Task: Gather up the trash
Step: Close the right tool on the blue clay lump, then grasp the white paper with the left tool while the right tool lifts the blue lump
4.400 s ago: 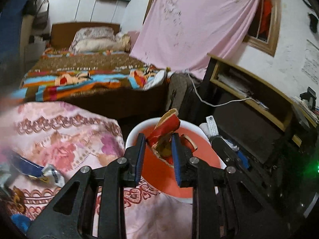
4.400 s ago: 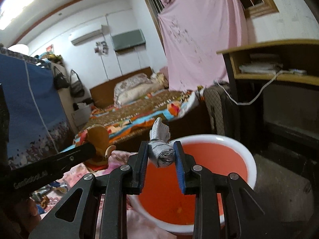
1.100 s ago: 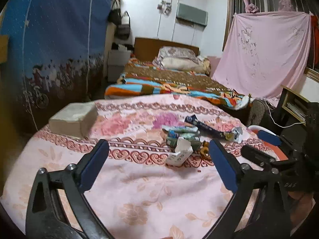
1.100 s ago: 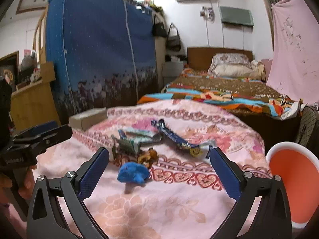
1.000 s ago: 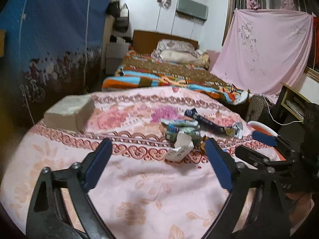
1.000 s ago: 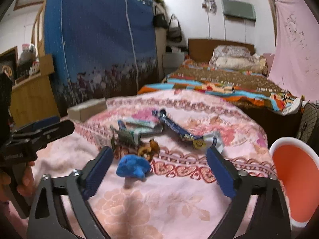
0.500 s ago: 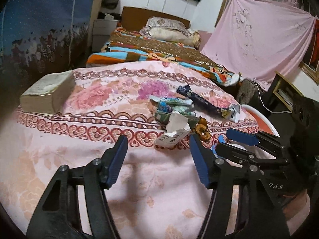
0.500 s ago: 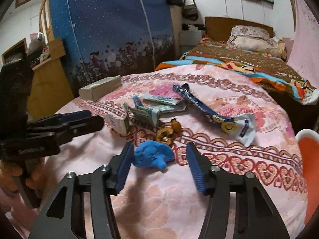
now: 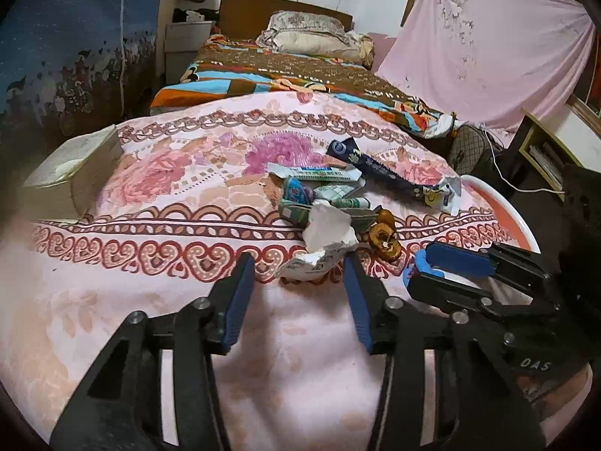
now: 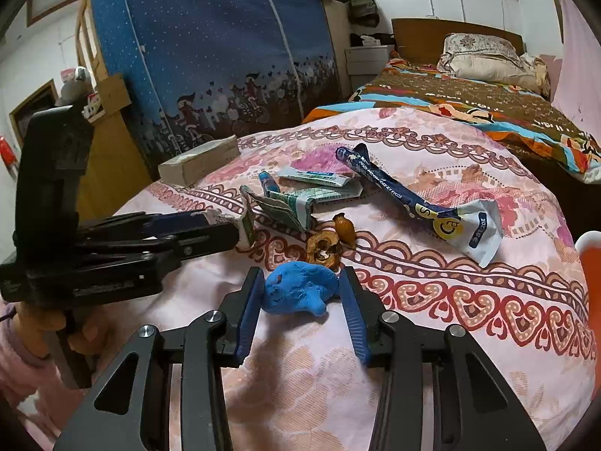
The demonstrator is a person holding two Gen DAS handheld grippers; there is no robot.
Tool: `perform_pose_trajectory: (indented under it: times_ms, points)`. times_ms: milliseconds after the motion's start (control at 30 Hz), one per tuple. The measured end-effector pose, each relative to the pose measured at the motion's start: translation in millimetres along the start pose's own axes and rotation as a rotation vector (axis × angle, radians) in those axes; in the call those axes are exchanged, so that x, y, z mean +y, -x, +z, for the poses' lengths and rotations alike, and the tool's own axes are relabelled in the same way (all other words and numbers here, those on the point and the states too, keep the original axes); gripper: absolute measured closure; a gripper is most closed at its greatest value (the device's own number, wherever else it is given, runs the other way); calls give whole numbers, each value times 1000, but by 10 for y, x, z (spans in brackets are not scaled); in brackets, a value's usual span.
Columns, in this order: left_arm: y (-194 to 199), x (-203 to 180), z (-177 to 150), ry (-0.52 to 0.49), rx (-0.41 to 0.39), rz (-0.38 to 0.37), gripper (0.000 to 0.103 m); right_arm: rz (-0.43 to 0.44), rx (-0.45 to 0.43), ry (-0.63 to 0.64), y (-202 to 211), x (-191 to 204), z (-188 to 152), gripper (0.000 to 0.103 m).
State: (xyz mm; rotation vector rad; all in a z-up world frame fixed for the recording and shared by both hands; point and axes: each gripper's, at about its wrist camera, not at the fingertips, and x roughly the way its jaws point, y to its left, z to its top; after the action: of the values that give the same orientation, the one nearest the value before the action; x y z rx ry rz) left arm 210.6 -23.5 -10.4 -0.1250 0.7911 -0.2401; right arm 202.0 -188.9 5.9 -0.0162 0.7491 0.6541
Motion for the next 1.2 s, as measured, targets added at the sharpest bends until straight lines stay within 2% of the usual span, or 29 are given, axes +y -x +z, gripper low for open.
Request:
perform_pose_trajectory:
  times_ms: [267, 467, 767, 1033, 1200]
  points:
    - [-39, -36, -16, -14, 20, 18, 103, -3, -16, -3, 37, 0, -11, 64]
    - [34, -49, -38, -16, -18, 25, 103, -30, -45, 10, 85, 44, -19, 64]
    - [274, -119, -68, -42, -149, 53, 103, -117, -175, 21, 318, 64, -38, 64]
    - [648, -379, -66, -146, -362, 120, 103, -148, -360, 30, 623, 61, -38, 64]
    - [795, -579, 1, -193, -469, 97, 103, -226, -516, 57, 896, 68, -52, 64]
